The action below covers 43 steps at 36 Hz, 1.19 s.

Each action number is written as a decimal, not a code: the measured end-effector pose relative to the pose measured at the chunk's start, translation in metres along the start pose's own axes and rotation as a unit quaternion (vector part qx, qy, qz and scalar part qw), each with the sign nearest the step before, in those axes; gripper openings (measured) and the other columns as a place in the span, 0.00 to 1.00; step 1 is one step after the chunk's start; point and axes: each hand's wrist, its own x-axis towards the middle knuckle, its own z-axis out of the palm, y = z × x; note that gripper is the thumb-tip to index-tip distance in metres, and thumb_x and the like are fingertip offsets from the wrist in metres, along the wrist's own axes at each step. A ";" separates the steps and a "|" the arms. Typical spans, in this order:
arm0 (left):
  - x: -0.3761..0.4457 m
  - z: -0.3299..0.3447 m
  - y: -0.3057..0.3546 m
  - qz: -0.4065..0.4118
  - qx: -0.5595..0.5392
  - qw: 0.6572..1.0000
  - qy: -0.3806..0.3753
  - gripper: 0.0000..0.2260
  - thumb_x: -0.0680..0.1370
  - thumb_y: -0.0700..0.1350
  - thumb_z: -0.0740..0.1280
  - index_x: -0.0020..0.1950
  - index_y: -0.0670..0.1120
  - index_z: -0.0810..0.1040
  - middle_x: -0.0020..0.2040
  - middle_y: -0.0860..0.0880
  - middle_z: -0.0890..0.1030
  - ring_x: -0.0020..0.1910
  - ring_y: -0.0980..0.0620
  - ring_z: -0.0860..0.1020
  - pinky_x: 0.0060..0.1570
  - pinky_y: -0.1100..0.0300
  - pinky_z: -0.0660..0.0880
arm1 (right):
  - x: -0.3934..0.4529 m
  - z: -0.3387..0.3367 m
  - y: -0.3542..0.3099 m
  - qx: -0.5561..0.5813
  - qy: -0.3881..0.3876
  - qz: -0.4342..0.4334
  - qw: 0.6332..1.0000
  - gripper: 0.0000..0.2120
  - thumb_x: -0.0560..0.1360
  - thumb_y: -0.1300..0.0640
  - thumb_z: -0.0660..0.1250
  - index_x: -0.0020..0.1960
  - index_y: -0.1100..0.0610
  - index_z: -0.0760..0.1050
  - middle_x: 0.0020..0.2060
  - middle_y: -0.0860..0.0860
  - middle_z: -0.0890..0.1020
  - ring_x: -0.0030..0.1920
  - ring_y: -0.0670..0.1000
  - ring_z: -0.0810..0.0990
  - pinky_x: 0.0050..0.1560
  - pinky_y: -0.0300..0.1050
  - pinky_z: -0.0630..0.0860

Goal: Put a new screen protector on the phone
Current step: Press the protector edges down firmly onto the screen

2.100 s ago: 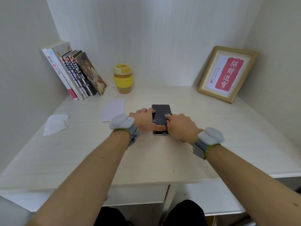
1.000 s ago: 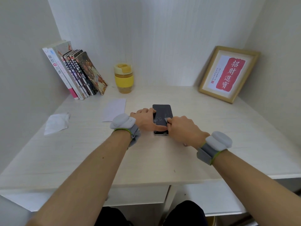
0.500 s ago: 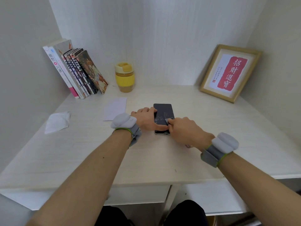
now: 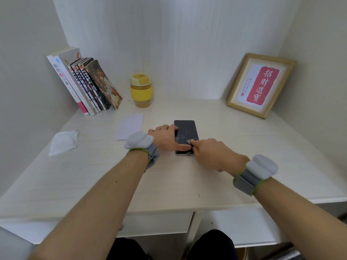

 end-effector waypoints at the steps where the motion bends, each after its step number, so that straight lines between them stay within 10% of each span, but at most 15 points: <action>1: -0.001 0.000 0.000 0.000 0.000 1.000 0.000 0.44 0.69 0.73 0.62 0.77 0.51 0.54 0.75 0.49 0.61 0.73 0.46 0.62 0.69 0.47 0.59 | -0.002 -0.001 -0.001 0.001 -0.002 0.001 1.000 0.17 0.82 0.53 0.49 0.65 0.44 0.70 0.44 0.51 0.74 0.31 0.52 0.72 0.25 0.40 0.70; 15: 0.000 -0.004 -0.006 0.015 -0.029 0.999 -0.039 0.47 0.67 0.72 0.66 0.78 0.52 0.51 0.77 0.51 0.57 0.75 0.48 0.57 0.72 0.50 0.58 | 0.009 -0.020 -0.009 -0.106 -0.034 -0.018 0.994 0.19 0.83 0.47 0.48 0.73 0.40 0.64 0.65 0.51 0.74 0.58 0.58 0.75 0.54 0.49 0.74; 43: 0.000 0.000 -0.008 0.022 -0.028 0.999 -0.014 0.43 0.70 0.66 0.68 0.78 0.53 0.52 0.77 0.51 0.57 0.76 0.49 0.57 0.72 0.49 0.57 | 0.030 -0.005 -0.028 -0.092 -0.015 0.000 0.996 0.17 0.80 0.48 0.55 0.68 0.46 0.70 0.59 0.54 0.75 0.52 0.58 0.75 0.46 0.47 0.69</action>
